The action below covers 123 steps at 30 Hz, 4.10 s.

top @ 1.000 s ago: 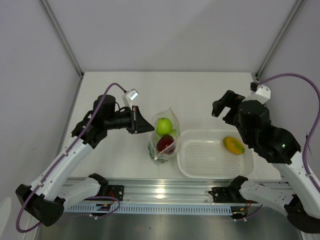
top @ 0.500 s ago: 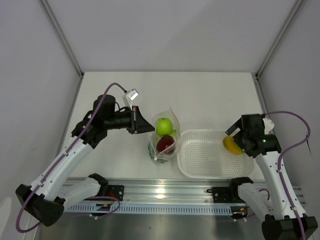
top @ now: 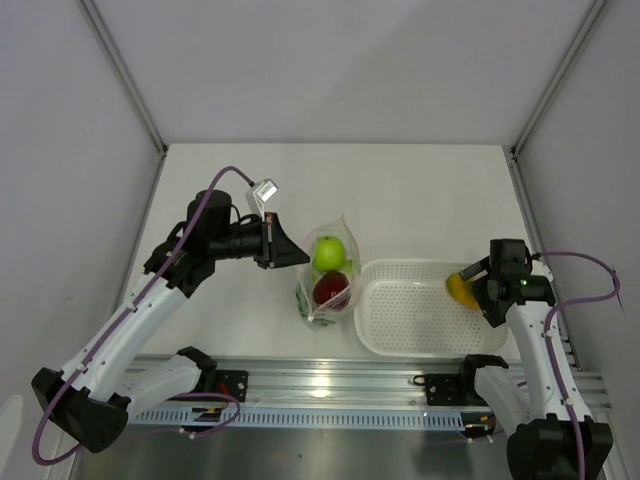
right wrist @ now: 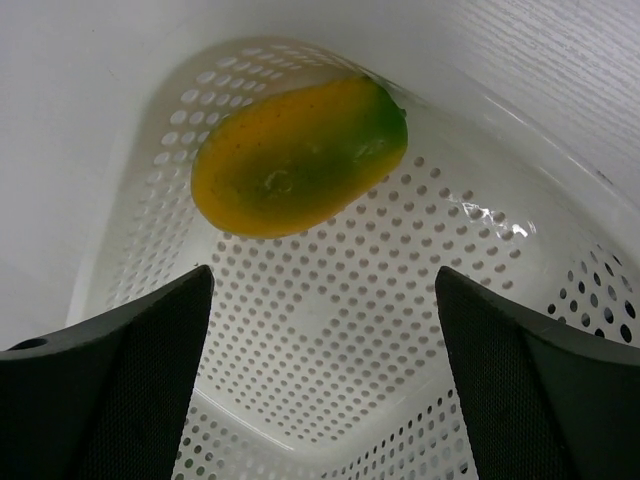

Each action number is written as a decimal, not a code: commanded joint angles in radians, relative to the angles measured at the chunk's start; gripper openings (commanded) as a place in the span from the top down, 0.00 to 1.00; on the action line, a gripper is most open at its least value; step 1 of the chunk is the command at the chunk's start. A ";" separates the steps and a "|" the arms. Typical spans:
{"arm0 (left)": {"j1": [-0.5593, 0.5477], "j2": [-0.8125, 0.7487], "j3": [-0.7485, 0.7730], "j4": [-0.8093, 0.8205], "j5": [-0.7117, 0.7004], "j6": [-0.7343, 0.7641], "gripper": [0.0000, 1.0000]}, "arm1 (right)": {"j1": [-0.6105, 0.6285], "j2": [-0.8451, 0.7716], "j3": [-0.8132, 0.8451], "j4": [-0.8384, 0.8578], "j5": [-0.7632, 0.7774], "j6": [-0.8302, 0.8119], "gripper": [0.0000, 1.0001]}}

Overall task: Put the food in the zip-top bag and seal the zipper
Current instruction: Pick up the fake fruit from the bin, then place the fake fruit in the zipper food storage bag.

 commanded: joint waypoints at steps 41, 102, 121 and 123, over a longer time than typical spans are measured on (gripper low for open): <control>0.005 -0.017 -0.005 0.021 0.019 -0.020 0.99 | 0.200 0.197 -0.206 0.299 0.286 0.258 0.21; 0.003 -0.021 0.000 0.022 0.019 -0.030 1.00 | 1.254 0.476 0.714 0.291 0.397 -0.293 0.20; 0.003 -0.017 -0.002 0.022 0.017 -0.026 0.99 | 1.239 0.326 0.761 0.224 0.349 -0.307 0.18; 0.003 -0.012 -0.002 0.025 0.023 -0.029 0.99 | 1.233 0.295 0.742 0.207 0.340 -0.299 0.23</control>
